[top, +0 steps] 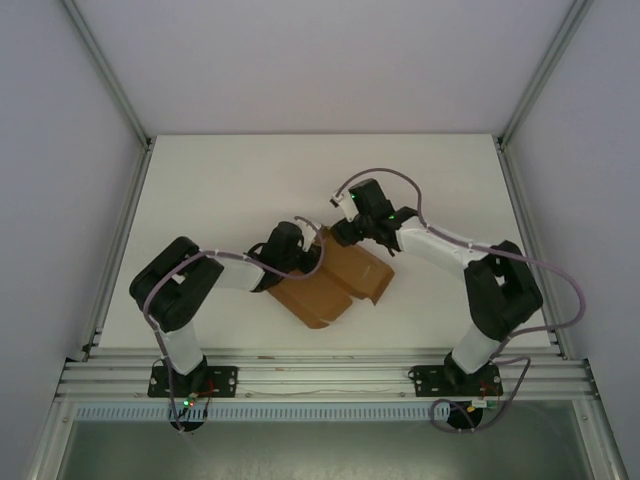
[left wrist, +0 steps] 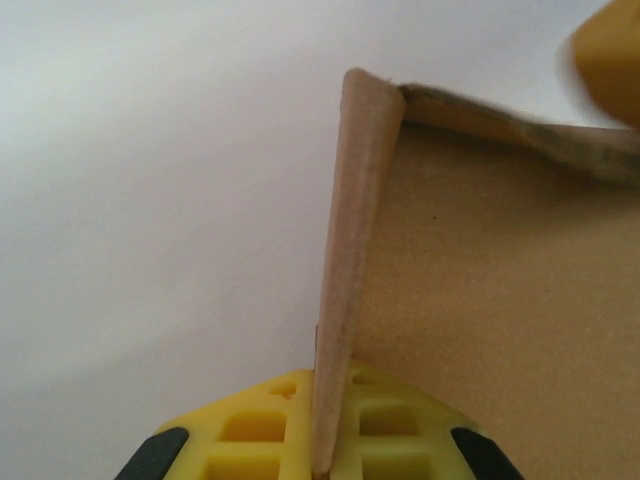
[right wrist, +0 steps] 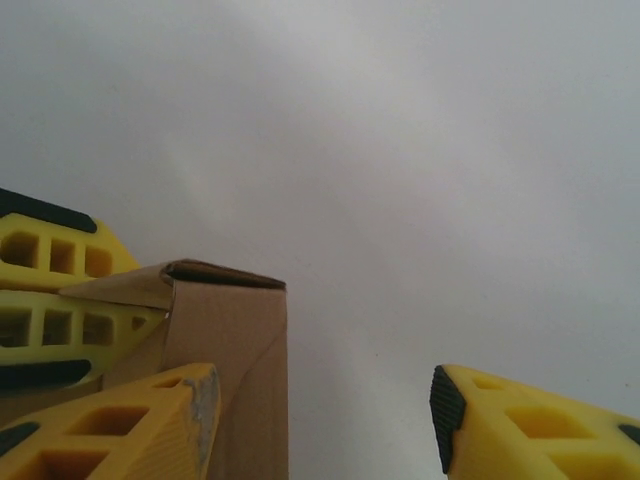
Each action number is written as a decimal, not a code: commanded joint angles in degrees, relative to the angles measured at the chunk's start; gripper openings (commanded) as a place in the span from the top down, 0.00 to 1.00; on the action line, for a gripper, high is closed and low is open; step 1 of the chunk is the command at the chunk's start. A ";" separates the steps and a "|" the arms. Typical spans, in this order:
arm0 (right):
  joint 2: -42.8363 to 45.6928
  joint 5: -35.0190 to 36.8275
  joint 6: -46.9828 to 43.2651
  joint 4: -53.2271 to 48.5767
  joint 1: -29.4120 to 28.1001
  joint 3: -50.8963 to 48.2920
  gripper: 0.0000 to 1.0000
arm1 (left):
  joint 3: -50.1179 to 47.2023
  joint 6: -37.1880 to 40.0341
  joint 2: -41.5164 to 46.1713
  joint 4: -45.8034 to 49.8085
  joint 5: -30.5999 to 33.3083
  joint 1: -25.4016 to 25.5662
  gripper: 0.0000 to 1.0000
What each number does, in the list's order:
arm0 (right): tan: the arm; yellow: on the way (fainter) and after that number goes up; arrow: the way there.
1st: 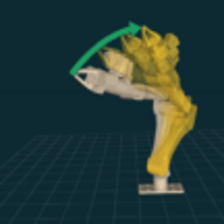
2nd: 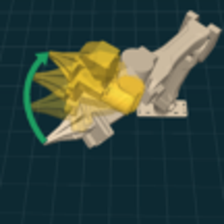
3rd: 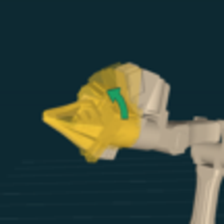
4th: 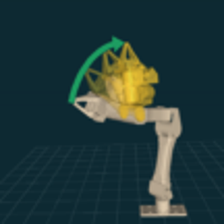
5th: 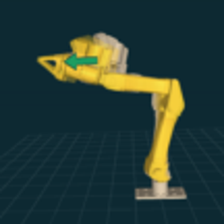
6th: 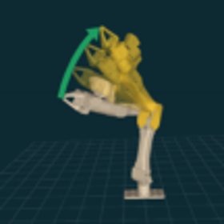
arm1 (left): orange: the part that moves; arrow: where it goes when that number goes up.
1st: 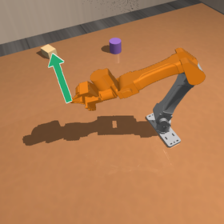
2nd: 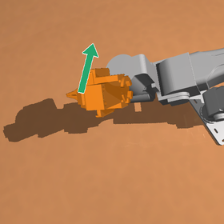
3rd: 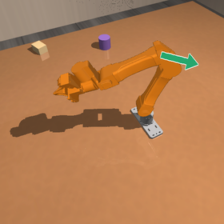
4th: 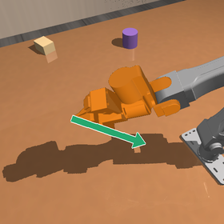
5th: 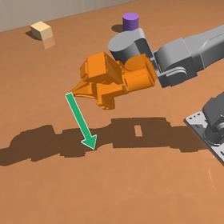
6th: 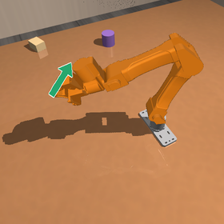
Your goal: Assemble paper box
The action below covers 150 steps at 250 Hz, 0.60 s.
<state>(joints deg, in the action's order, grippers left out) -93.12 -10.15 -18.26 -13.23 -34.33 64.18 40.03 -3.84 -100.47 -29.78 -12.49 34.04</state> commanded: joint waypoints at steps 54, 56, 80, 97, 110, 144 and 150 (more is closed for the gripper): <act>25.08 23.57 24.25 -4.17 2.19 -10.66 0.21 | -6.56 -9.26 15.18 -4.53 16.73 0.24 1.00; 25.39 23.38 24.66 -4.28 2.41 -11.12 0.21 | -6.55 -9.44 15.45 -4.37 17.18 0.24 1.00; 32.81 19.46 24.54 -2.22 3.34 -17.05 0.21 | -6.46 -10.25 18.03 -2.09 20.15 0.24 1.00; 36.78 15.75 23.73 1.76 3.42 -20.58 0.20 | -7.38 -8.75 19.03 -3.50 18.89 0.23 1.00; 38.28 12.84 22.60 3.79 3.47 -21.48 0.19 | -8.12 -7.98 19.25 -5.07 17.90 0.24 1.00; 37.40 10.01 19.90 2.67 3.44 -18.20 0.19 | -6.97 -7.35 18.82 -2.85 17.30 0.32 1.00; 36.86 9.75 19.37 2.09 3.47 -17.31 0.18 | -7.06 -7.38 18.82 -2.96 17.64 0.31 1.00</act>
<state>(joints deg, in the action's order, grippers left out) -55.33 3.03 3.03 -12.32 -30.81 43.51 32.82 -11.27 -81.97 -32.93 3.51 34.04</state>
